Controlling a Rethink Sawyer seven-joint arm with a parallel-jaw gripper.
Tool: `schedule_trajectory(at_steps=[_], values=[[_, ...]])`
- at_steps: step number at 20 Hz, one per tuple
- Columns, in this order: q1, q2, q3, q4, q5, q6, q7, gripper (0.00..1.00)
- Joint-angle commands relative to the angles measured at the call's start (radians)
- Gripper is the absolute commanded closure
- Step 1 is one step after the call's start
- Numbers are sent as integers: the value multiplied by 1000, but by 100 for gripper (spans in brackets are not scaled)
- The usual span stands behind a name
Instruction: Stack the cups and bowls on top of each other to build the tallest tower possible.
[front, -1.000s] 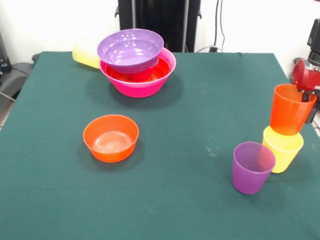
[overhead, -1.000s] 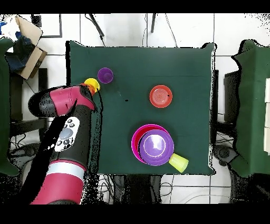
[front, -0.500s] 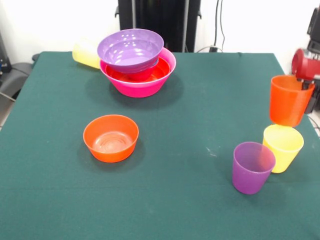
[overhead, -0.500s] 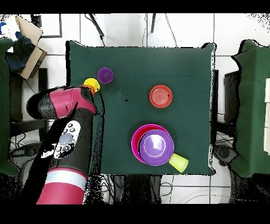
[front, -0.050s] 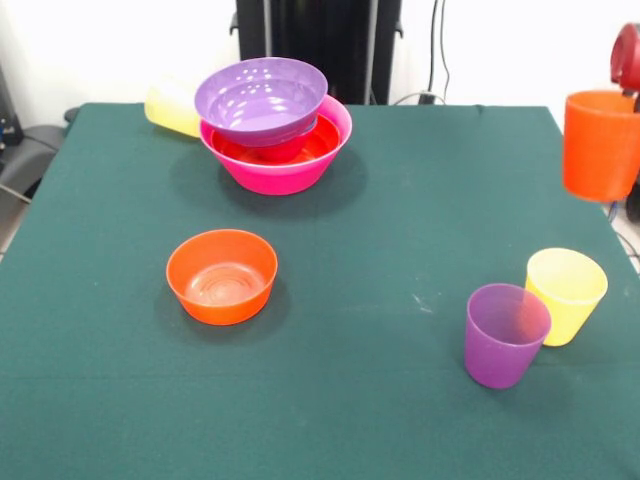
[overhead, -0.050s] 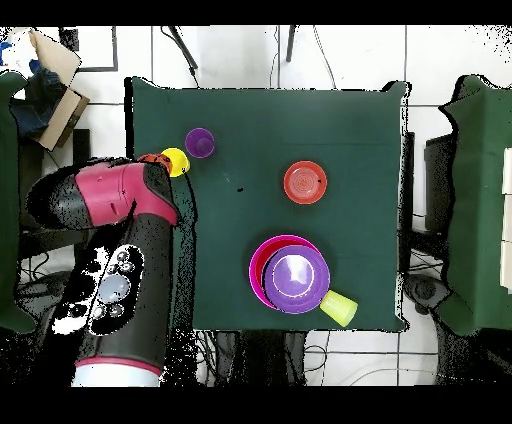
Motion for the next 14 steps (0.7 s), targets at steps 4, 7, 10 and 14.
schedule_trajectory(at_steps=[4,7,10,14], values=[[-15,70,60,-66,-6,111,97,100],[-28,95,66,-77,-9,81,93,100],[-37,111,72,-70,-14,44,89,100],[-42,132,73,-80,-17,22,89,100]])
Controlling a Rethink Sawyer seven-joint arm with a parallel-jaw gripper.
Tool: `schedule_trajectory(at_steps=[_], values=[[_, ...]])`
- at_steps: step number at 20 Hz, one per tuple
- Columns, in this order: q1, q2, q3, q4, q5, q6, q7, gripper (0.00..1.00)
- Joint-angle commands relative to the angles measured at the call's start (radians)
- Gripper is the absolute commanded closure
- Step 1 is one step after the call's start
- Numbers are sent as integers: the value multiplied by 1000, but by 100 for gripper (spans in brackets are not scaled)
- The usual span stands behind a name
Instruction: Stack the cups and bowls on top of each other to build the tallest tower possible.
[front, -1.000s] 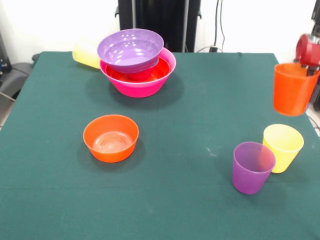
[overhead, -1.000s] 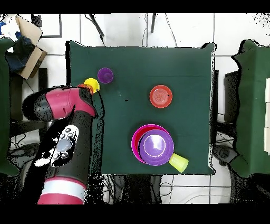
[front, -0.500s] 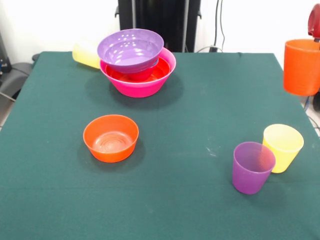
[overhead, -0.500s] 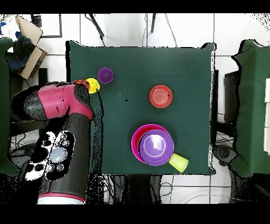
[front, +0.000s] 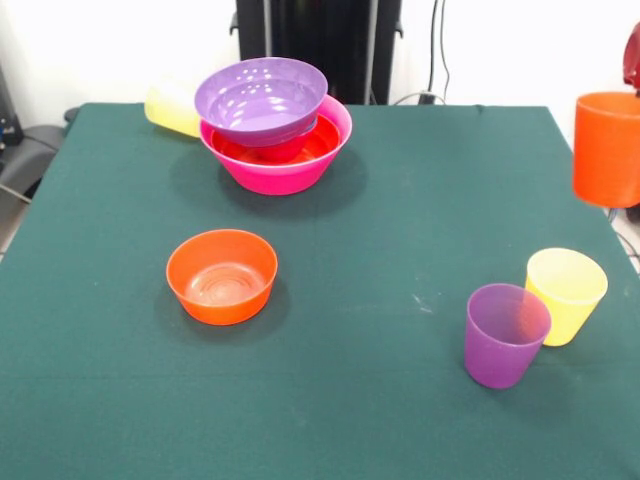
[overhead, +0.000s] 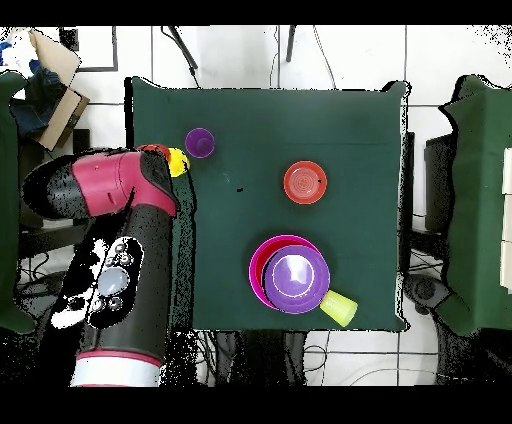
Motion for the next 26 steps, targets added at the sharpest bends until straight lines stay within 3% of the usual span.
schedule_trajectory(at_steps=[1,11,26], values=[[-35,106,78,-26,-16,2,89,100],[-71,118,97,-36,-26,-17,50,100],[-39,197,75,-108,-11,-39,109,100]])
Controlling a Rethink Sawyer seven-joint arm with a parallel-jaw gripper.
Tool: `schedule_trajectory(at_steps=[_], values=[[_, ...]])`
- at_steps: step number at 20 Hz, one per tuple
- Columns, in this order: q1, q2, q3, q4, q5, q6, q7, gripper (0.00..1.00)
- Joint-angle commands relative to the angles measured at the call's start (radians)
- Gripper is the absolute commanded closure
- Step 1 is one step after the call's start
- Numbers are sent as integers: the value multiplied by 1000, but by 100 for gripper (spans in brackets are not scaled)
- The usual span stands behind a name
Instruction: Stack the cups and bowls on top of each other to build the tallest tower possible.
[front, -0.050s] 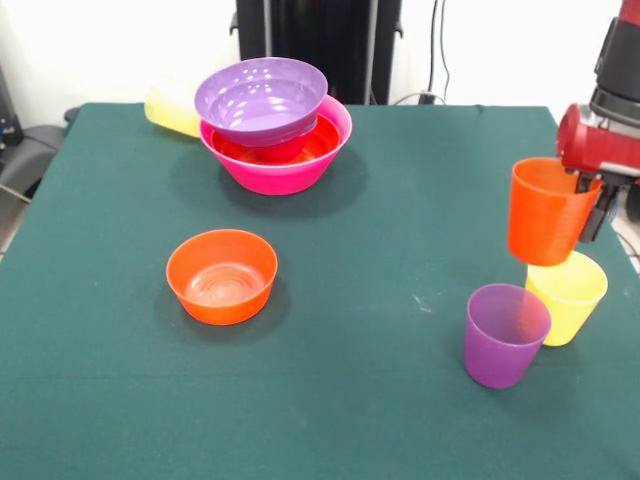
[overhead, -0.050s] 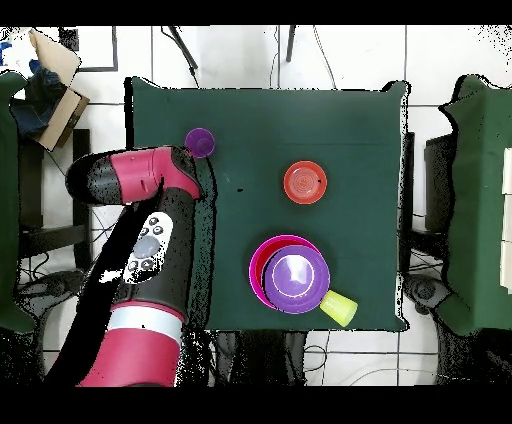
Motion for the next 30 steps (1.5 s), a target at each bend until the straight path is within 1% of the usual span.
schedule_trajectory(at_steps=[1,5,10,18,23,28,30], values=[[9,54,72,-54,-8,-34,112,100],[15,68,68,-81,0,-21,118,100],[28,101,64,-113,11,-29,142,100],[54,98,44,-121,23,-3,171,100],[51,114,40,-137,28,-3,167,100],[48,130,43,-128,30,-43,166,100],[43,143,42,-138,30,-49,160,100]])
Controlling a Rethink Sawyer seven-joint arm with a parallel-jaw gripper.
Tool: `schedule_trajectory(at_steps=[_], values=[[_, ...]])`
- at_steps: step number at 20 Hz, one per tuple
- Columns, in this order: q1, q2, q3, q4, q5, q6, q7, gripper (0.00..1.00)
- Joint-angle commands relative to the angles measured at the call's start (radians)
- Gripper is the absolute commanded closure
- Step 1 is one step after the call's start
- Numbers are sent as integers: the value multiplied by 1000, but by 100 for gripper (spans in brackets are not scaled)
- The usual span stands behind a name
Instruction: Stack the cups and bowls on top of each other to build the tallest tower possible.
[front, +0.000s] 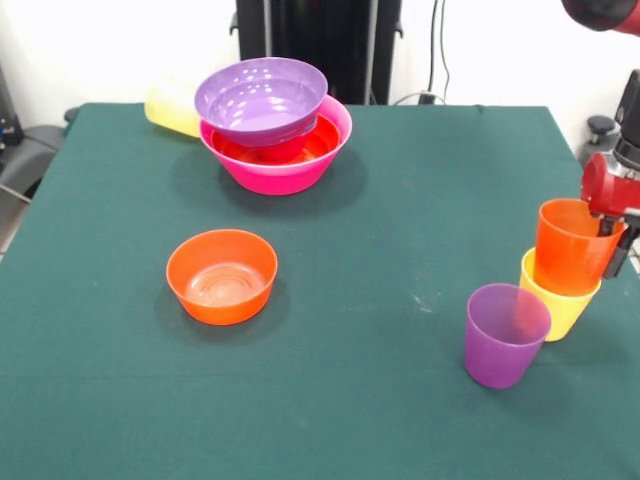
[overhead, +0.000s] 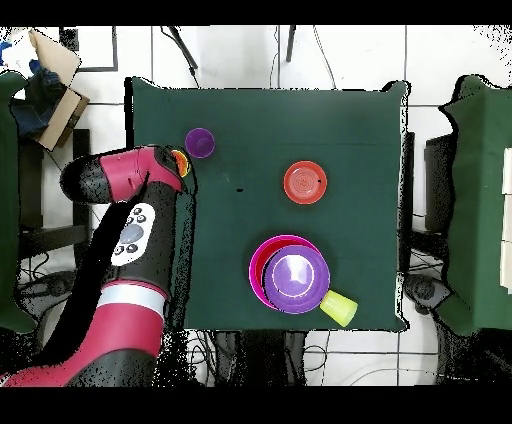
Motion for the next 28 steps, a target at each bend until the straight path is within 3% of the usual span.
schedule_trajectory(at_steps=[1,9,10,15,28], values=[[-6,28,53,-38,11,-51,155,100],[-23,1,68,-4,6,-75,126,100],[-25,-5,71,5,6,-95,128,0],[-6,4,43,-17,15,-38,149,0],[-20,41,62,-33,17,-64,134,0]])
